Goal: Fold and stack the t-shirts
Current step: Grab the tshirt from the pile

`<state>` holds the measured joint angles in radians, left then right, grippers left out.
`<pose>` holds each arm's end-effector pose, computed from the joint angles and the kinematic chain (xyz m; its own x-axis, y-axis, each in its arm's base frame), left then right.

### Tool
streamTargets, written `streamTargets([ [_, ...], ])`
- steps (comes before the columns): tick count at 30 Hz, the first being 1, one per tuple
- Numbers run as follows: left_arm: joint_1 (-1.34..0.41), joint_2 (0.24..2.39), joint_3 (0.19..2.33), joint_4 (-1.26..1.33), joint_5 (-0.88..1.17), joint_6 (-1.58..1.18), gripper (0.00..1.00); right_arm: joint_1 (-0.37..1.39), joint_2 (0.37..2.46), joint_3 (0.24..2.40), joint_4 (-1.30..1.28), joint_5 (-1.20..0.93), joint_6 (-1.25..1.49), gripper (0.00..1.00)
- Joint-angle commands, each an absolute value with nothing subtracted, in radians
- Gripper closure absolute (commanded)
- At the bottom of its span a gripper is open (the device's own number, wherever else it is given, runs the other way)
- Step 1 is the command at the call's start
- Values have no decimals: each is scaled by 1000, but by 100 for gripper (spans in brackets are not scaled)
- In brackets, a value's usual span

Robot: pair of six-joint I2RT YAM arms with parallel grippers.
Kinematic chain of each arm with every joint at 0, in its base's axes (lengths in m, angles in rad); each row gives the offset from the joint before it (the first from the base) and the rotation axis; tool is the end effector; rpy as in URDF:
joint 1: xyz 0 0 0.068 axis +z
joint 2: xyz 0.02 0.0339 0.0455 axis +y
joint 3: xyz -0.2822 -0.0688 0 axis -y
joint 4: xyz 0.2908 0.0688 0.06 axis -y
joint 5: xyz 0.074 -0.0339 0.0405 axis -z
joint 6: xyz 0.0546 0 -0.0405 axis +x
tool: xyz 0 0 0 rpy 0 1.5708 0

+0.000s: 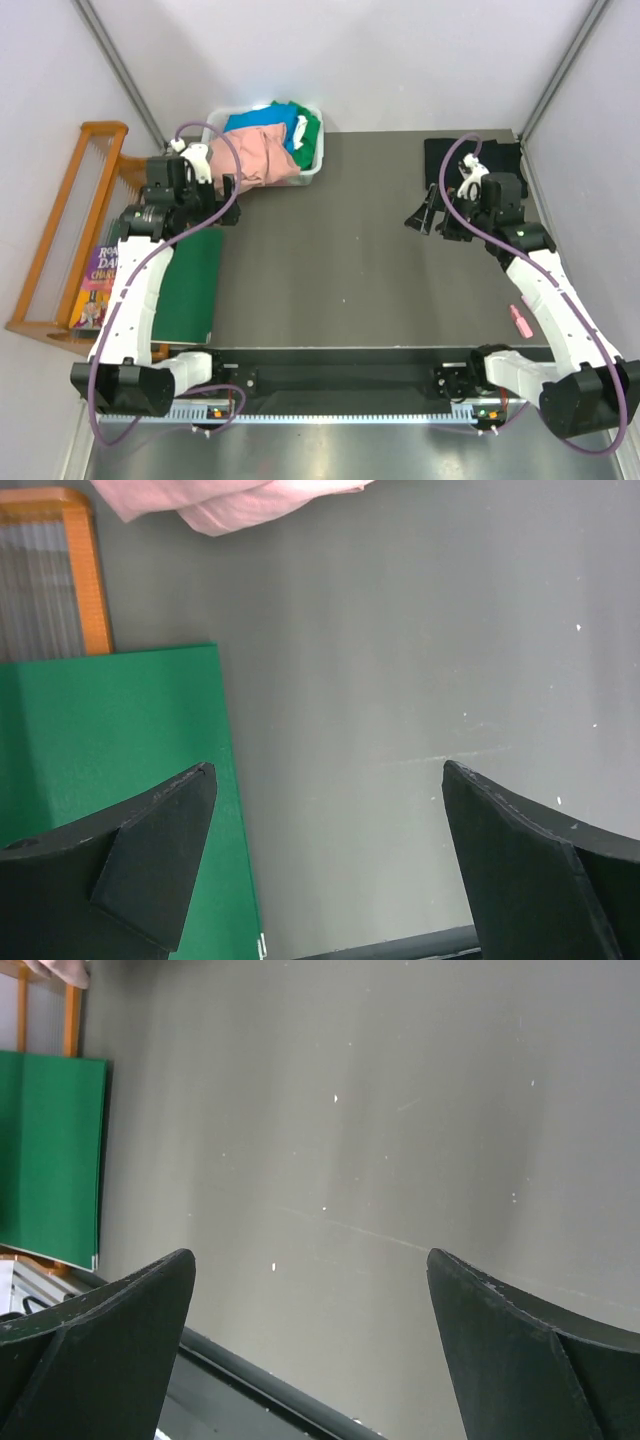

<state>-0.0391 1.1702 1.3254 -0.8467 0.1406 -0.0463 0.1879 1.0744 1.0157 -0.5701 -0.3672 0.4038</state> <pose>0.2861 -0.0188 0.3959 -0.6433 -0.0207 -0.7653 0.1169 0.9853 -0.1249 0.2719 0.0716 0.3310 -0.7119 0.2379 -0.6607 -0.1956 0.8365 0.5119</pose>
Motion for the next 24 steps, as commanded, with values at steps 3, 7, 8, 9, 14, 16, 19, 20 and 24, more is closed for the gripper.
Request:
streamTargets([
  [3, -37, 1270, 1402, -769, 140, -46, 1, 203, 1009, 1011, -543, -377, 413, 0],
  [7, -37, 1391, 1501, -726, 147, -38, 1, 204, 977, 994, -519, -403, 411, 0],
  [8, -37, 1461, 1535, -729, 146, -43, 1, 204, 965, 989, -509, -408, 414, 0],
  [9, -38, 1498, 1613, -745, 146, -43, 1, 204, 960, 982, -493, -416, 414, 0],
  [14, -54, 1727, 1801, -790, 125, -52, 1, 206, 939, 962, -466, -430, 419, 0],
  [16, -61, 1785, 1867, -807, 118, -54, 1, 206, 939, 957, -465, -436, 417, 0],
  [19, -63, 1899, 1972, -840, 100, -69, 1, 206, 936, 956, -451, -446, 420, 0],
  [20, -64, 1954, 1999, -850, 91, -77, 1, 206, 937, 957, -445, -451, 422, 0],
  [24, -81, 2055, 2112, -870, 62, -77, 1, 207, 950, 965, -425, -471, 437, 0],
])
